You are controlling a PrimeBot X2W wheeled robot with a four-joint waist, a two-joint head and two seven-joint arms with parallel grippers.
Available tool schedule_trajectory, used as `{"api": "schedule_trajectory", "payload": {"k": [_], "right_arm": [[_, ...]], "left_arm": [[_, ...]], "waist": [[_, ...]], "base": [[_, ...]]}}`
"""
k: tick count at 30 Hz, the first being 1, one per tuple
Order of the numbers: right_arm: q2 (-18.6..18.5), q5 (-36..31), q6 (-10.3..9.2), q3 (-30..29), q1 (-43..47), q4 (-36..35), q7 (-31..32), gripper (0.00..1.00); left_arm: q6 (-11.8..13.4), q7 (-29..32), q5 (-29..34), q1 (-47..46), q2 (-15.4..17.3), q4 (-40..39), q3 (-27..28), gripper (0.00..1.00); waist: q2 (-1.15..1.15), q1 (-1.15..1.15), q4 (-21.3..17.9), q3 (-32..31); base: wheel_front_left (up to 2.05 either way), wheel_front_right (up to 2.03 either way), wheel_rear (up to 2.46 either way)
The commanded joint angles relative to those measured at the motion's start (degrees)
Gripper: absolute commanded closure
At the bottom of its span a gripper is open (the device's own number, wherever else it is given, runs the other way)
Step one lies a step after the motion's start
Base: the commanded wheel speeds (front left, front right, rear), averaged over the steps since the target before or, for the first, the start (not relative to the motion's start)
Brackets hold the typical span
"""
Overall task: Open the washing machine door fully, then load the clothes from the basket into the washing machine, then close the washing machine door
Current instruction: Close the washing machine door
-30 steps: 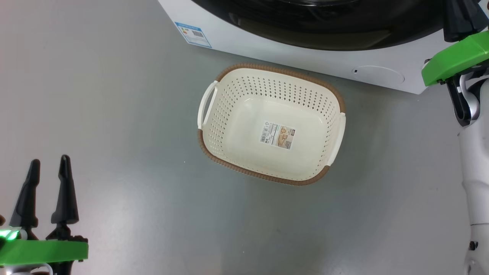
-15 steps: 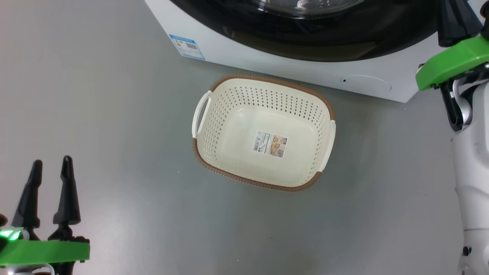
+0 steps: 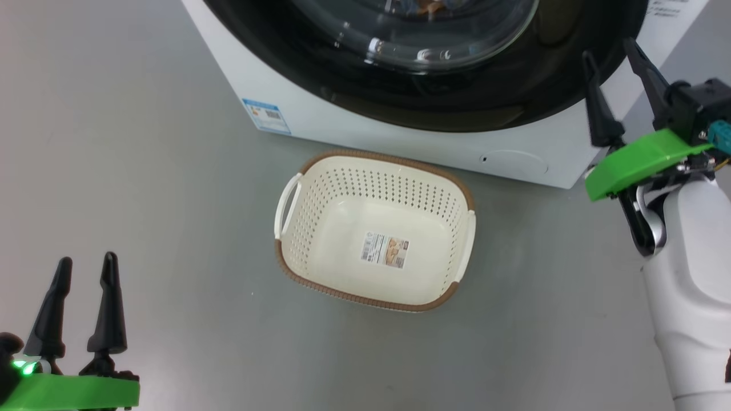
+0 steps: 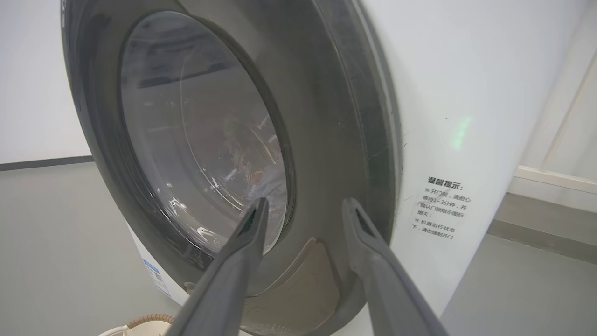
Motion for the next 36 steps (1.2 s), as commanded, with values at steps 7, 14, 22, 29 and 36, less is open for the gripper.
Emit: {"api": "schedule_trajectory", "payload": {"k": [7, 14, 22, 29, 36], "right_arm": [[1.83, 5.06, -0.16, 1.73, 6.87, -4.21, -1.21, 0.00], [1.63, 9.11, -0.16, 4.38, 12.90, -7.54, -1.16, 0.00], [0.99, 11.82, -0.16, 5.94, 19.09, -11.01, -1.14, 0.00], [1.40, 12.89, -0.16, 7.30, 23.19, -12.36, -1.78, 0.00], [2.27, 13.22, -0.16, 6.63, 27.62, -13.27, -2.65, 0.00]], "left_arm": [[-0.18, -0.52, 1.64, 1.09, 1.72, -1.52, 2.56, 0.00], [-0.18, -0.52, 3.19, 2.96, 0.97, -1.80, 2.71, 0.00], [-0.18, -0.52, 4.98, 5.11, 0.22, -2.34, 2.97, 0.00], [-0.18, -0.52, 5.57, 5.98, -0.01, -2.65, 3.27, 0.00], [-0.18, -0.52, 6.31, 6.60, -0.05, -3.29, 3.16, 0.00]], "waist": [[0.00, 0.00, -3.63, -5.80], [0.00, 0.00, -6.92, -10.00], [0.00, 0.00, -11.00, -13.46], [0.00, 0.00, -13.54, -14.56], [0.00, 0.00, -15.64, -15.33]], "base": [[0.00, 0.00, 0.00], [0.00, 0.00, 0.00], [0.00, 0.00, 0.00], [0.00, 0.00, 0.00], [0.00, 0.00, 0.00]]}}
